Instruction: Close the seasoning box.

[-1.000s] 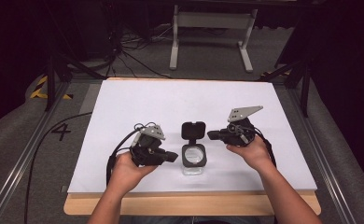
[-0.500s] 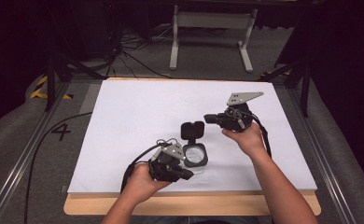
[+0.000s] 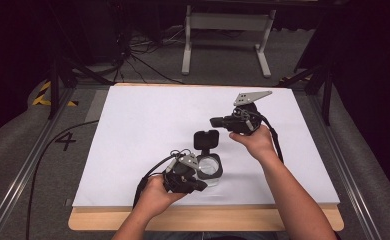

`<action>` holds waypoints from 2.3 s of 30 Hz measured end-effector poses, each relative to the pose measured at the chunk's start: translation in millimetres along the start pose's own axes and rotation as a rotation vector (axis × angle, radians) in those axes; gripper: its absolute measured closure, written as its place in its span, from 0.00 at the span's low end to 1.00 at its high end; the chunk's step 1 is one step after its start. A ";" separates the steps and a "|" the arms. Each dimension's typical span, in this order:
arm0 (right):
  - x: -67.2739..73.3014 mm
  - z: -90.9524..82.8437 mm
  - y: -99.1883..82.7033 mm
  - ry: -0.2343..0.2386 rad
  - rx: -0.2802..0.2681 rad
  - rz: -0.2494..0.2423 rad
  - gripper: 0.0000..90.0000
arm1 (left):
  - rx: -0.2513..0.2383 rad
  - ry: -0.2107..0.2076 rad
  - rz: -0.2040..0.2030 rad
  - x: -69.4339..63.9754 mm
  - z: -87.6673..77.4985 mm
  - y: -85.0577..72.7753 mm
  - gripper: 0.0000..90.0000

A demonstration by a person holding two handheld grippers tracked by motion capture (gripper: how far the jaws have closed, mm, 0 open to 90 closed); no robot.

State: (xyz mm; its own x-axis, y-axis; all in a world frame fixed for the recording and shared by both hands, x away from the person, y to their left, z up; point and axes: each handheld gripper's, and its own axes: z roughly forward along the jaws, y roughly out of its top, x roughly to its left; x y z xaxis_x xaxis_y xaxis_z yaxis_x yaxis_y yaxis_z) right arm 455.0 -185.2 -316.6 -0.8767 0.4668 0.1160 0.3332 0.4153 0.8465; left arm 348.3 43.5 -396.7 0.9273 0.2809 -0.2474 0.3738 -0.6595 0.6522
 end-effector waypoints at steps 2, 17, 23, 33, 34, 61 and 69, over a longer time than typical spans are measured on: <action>0.7 2.2 2.3 0.009 0.016 -0.001 0.99 | 0.006 0.022 -0.010 2.0 0.5 -0.7 1.00; 3.7 2.6 2.2 0.019 0.052 -0.011 0.99 | 0.002 0.024 -0.020 4.3 -0.6 -1.1 1.00; 6.4 -0.8 1.6 0.012 0.058 -0.023 0.99 | 0.004 0.028 -0.022 4.5 -0.9 -1.2 1.00; 20.2 -5.4 -6.7 0.041 0.086 -0.053 0.99 | -0.002 0.039 -0.027 5.1 -0.9 -1.2 1.00; 21.3 -5.6 -8.1 0.045 0.085 -0.056 0.99 | -0.001 0.038 -0.027 5.3 -1.1 -1.3 1.00; 52.4 8.4 -49.3 0.103 0.232 -0.087 0.99 | 0.012 0.032 -0.032 6.9 -0.8 -1.9 0.99; 52.9 7.4 -49.7 0.095 0.226 -0.090 0.99 | 0.015 0.030 -0.031 6.8 -3.7 0.5 0.99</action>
State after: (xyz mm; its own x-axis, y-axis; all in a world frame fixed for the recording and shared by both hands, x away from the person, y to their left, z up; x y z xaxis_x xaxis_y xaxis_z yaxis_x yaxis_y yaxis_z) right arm 394.7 -175.3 -356.4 -0.9313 0.3495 0.1031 0.3126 0.6208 0.7189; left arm 354.7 47.7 -395.4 0.9143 0.3222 -0.2455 0.4029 -0.6601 0.6339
